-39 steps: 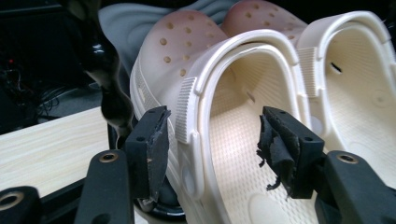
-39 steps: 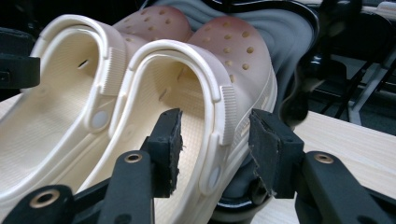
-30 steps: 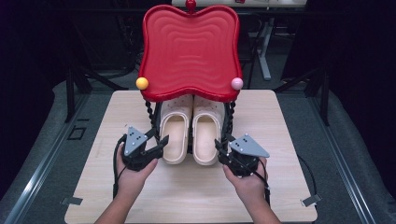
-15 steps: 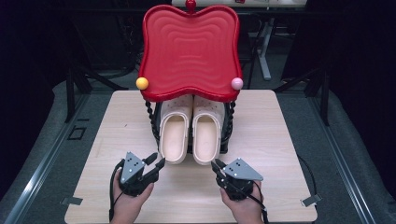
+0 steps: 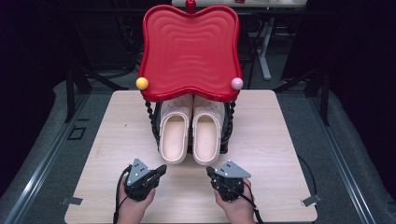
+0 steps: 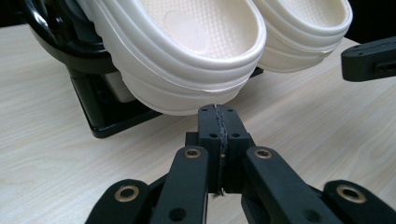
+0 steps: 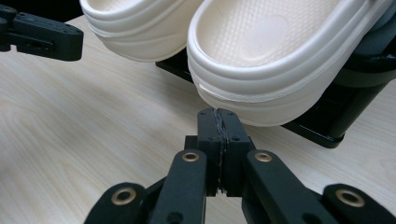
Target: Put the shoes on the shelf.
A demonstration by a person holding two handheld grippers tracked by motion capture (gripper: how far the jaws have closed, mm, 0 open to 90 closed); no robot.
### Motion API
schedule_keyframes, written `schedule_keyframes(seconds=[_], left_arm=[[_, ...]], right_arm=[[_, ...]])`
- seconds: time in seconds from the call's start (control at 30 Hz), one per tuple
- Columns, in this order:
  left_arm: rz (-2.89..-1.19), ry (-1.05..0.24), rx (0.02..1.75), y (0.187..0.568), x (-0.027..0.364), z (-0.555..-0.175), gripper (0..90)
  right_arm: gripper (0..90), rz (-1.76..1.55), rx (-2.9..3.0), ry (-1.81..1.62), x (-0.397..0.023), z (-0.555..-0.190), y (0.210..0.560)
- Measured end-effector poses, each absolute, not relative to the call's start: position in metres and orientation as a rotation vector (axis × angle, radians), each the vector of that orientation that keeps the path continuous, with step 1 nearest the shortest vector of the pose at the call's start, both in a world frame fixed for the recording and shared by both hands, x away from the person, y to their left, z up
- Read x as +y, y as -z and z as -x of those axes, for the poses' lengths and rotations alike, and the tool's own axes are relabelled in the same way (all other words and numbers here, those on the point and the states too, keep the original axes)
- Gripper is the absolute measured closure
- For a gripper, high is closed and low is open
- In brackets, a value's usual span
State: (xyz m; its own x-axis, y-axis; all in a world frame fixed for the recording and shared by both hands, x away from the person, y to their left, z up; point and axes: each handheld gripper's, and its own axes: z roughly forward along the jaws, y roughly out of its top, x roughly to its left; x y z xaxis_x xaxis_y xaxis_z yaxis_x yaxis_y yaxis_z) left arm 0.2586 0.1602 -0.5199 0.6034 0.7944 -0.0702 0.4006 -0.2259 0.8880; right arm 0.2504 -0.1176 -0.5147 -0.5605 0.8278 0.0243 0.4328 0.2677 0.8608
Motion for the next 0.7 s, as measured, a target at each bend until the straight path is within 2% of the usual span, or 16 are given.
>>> schedule_keyframes(seconds=[0.37,0.7], left_arm=[[-1.852,-0.517,0.975,0.52,0.157,-0.263,89.6],[-1.831,-0.533,0.987,0.516,0.159,-0.265,89.5]], right_arm=[[89.9,-1.161,2.091,-1.21,-0.114,-0.256,0.517],[89.9,-1.204,2.049,-1.169,-0.128,-0.258,0.511]])
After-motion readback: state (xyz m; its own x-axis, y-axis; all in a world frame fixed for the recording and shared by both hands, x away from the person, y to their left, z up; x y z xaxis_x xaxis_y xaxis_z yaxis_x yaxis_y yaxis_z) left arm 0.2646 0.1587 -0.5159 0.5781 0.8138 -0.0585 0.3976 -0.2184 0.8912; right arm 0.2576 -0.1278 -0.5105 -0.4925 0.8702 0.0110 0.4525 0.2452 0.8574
